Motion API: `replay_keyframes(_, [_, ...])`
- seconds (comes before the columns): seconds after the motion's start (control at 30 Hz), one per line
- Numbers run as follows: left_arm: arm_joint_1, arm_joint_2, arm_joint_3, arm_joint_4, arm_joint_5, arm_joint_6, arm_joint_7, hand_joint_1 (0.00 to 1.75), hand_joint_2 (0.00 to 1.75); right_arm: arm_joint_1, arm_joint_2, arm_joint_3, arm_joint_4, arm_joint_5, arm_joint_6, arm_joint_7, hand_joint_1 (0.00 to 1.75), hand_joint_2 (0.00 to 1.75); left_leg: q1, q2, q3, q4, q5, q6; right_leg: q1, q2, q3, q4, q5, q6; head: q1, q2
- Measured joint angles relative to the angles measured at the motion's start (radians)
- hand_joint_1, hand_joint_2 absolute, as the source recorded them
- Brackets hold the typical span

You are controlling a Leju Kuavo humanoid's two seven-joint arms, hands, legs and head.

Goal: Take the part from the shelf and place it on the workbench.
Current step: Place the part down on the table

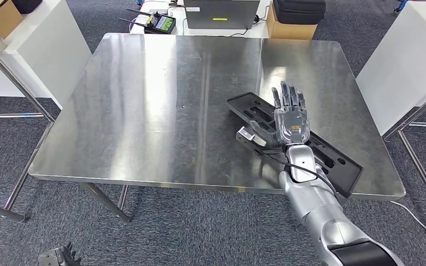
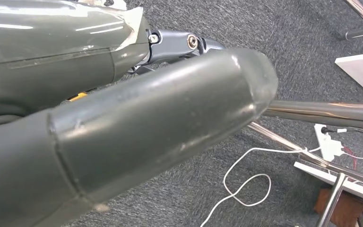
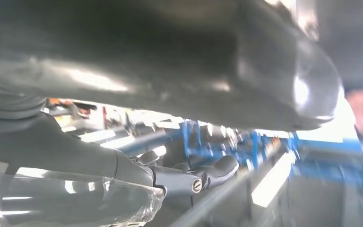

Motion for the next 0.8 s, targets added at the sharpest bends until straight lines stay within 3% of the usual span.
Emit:
replay_keyframes(0.2, [0.011,0.000,0.003,-0.003,0.000,0.004,0.000,0.00,0.00,0.090,-0.015,0.004,-0.358,0.001,-0.006,-0.008,0.00,0.00,0.000,-0.001,0.000,0.000,-0.001,0.000,0.000,-0.001,0.000,0.000,0.000,0.000,0.000,0.000])
replay_keyframes(0.3, [0.019,0.000,0.004,-0.011,0.001,0.005,0.000,0.00,0.00,0.150,-0.009,0.004,-0.545,-0.042,-0.006,-0.086,0.00,0.00,0.000,-0.001,0.000,0.000,-0.001,0.000,0.000,-0.001,0.000,0.000,0.000,0.000,0.000,0.000])
replay_keyframes(0.37, [0.027,0.000,0.009,-0.021,0.003,0.002,0.000,0.00,0.00,0.207,0.031,-0.012,-0.682,-0.172,-0.006,-0.272,0.00,0.00,0.001,0.000,0.001,0.000,-0.002,-0.002,0.000,0.000,0.000,0.000,-0.001,-0.001,0.000,0.000])
replay_keyframes(0.47, [0.039,-0.001,0.023,-0.037,0.007,-0.007,0.000,0.00,0.00,0.316,0.153,-0.080,-0.816,-0.437,-0.007,-0.677,0.00,0.00,0.003,0.000,0.003,-0.001,-0.004,-0.005,0.000,0.000,0.001,0.000,-0.003,-0.004,0.000,0.000])
replay_keyframes(0.53, [0.046,-0.001,0.032,-0.043,0.008,-0.011,0.000,0.00,0.00,0.379,0.215,-0.114,-0.867,-0.537,-0.007,-0.813,0.00,0.00,0.003,-0.001,0.003,-0.001,-0.005,-0.006,0.001,0.000,0.001,0.000,-0.005,-0.006,0.000,0.000])
replay_keyframes(0.63, [0.054,-0.001,0.050,-0.043,0.009,-0.012,0.000,0.00,0.00,0.475,0.248,-0.103,-0.910,-0.745,0.035,-0.790,0.00,0.00,0.003,-0.001,0.005,-0.001,-0.007,-0.008,0.001,0.000,0.004,-0.001,-0.006,-0.009,0.000,0.000])
replay_keyframes(0.73, [0.053,0.012,0.077,-0.013,0.005,-0.010,0.000,0.00,0.00,0.568,0.221,-0.003,-0.930,-1.013,0.173,-0.717,0.00,0.00,0.002,0.000,0.006,-0.001,-0.010,-0.008,-0.002,0.001,0.005,-0.001,-0.006,-0.009,0.000,0.000])
replay_keyframes(0.8, [0.049,0.022,0.087,0.009,0.000,-0.010,0.000,0.00,0.00,0.617,0.203,0.065,-0.938,-1.074,0.213,-0.711,0.00,0.00,0.001,0.000,0.007,0.000,-0.011,-0.007,-0.004,0.002,0.006,-0.001,-0.006,-0.008,0.000,0.000])
